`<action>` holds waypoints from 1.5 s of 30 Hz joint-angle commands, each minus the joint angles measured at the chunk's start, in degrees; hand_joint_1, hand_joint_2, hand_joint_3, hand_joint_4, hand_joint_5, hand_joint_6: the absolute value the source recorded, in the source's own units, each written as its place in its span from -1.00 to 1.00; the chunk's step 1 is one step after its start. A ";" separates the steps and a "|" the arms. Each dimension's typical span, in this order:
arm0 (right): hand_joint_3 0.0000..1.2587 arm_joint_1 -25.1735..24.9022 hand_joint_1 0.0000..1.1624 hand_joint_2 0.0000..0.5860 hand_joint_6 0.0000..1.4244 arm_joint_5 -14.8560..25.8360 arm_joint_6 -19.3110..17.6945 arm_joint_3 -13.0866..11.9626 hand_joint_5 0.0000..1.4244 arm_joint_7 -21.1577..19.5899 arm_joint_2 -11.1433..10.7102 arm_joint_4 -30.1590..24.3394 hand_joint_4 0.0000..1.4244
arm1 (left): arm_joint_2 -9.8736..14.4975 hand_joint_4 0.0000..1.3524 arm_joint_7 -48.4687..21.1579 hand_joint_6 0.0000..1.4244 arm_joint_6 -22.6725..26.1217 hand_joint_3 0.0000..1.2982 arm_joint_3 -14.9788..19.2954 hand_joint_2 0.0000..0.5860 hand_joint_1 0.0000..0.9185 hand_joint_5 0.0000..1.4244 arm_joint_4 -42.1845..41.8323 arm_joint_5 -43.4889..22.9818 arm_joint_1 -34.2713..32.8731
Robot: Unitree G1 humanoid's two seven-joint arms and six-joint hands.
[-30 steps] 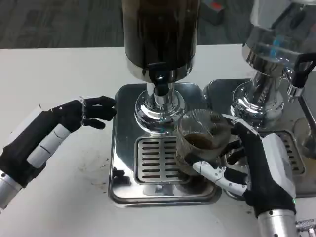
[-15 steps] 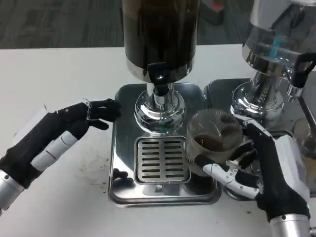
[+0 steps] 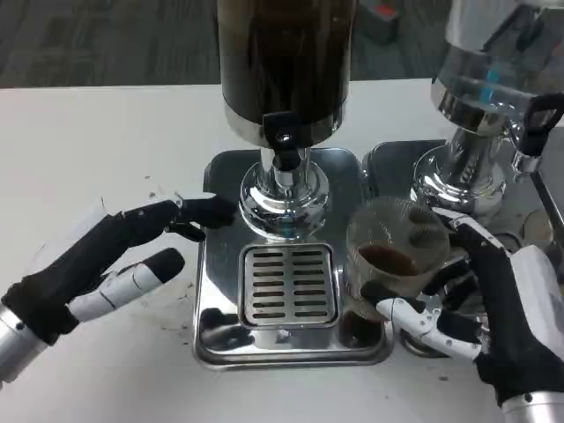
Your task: Grasp the cup under the faucet to collect the drink, then remove the cup.
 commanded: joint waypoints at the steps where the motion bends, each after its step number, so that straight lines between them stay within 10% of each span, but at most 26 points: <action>1: -0.19 0.70 0.55 -0.32 0.30 0.30 -0.08 -1.04 0.07 0.72 -0.08 -3.84 -0.20 | 2.19 -0.64 1.45 -0.50 -3.80 -0.56 -0.75 -0.59 -1.00 -0.65 -0.10 2.25 1.29; 45: -0.13 15.09 0.60 -0.34 0.39 1.53 -1.74 -1.43 0.14 7.74 -0.75 -19.24 -0.14 | 16.38 -0.90 9.06 -0.66 -19.03 -0.76 -8.77 -0.62 -1.00 -0.88 -11.97 3.27 12.34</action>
